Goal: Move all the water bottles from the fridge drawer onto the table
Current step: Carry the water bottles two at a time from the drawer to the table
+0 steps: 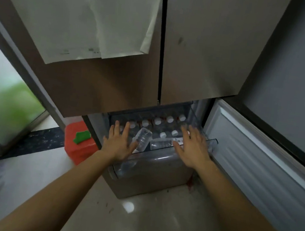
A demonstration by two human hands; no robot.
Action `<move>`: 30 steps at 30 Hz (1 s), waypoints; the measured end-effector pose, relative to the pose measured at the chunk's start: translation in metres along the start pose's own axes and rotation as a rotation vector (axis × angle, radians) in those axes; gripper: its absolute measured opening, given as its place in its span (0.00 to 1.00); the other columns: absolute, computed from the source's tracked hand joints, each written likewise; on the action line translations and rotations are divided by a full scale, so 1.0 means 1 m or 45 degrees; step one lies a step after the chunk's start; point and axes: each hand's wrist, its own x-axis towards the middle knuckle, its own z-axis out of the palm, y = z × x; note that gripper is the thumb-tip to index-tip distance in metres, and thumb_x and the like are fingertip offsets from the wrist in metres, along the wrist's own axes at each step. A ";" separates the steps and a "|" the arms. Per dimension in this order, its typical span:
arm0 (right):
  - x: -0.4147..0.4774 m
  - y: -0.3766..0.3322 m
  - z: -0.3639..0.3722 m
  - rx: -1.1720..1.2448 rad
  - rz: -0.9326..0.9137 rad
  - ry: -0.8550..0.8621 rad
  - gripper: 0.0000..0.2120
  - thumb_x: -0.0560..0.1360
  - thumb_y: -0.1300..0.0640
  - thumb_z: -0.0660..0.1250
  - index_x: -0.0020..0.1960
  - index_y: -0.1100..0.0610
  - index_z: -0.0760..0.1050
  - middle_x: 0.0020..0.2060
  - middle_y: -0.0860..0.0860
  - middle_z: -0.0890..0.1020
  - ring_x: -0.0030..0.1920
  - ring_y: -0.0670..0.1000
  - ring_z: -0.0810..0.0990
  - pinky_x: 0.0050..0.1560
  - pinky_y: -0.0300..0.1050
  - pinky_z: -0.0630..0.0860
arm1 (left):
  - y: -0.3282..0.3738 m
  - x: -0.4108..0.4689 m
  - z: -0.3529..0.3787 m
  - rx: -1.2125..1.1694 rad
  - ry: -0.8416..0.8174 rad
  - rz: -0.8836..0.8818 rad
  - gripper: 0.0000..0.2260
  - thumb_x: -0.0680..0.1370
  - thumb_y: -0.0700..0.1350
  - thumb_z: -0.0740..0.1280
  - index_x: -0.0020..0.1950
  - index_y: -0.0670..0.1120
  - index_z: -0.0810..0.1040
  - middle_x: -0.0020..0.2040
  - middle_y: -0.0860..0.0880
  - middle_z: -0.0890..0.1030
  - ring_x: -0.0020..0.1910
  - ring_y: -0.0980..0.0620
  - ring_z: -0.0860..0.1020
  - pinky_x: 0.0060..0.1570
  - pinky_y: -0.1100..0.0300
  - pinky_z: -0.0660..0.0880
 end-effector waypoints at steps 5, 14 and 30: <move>0.050 0.010 0.015 -0.033 -0.060 -0.176 0.33 0.82 0.38 0.54 0.80 0.54 0.55 0.78 0.58 0.59 0.77 0.59 0.56 0.75 0.58 0.59 | -0.007 0.045 0.014 -0.100 -0.217 -0.112 0.44 0.77 0.68 0.59 0.81 0.50 0.37 0.81 0.38 0.43 0.79 0.36 0.49 0.75 0.41 0.55; 0.113 0.033 0.028 0.091 0.064 -0.628 0.30 0.78 0.52 0.69 0.77 0.53 0.64 0.71 0.57 0.72 0.68 0.58 0.73 0.66 0.49 0.72 | -0.013 0.110 0.059 0.105 -0.696 -0.031 0.38 0.73 0.65 0.68 0.78 0.49 0.63 0.73 0.43 0.70 0.68 0.43 0.72 0.68 0.53 0.70; 0.148 0.056 0.061 -0.115 -0.028 -0.896 0.34 0.74 0.40 0.69 0.76 0.47 0.63 0.68 0.56 0.71 0.61 0.58 0.76 0.59 0.48 0.76 | -0.015 0.090 0.071 -0.072 -0.417 -0.340 0.36 0.68 0.55 0.76 0.70 0.44 0.66 0.61 0.44 0.79 0.58 0.44 0.79 0.56 0.55 0.77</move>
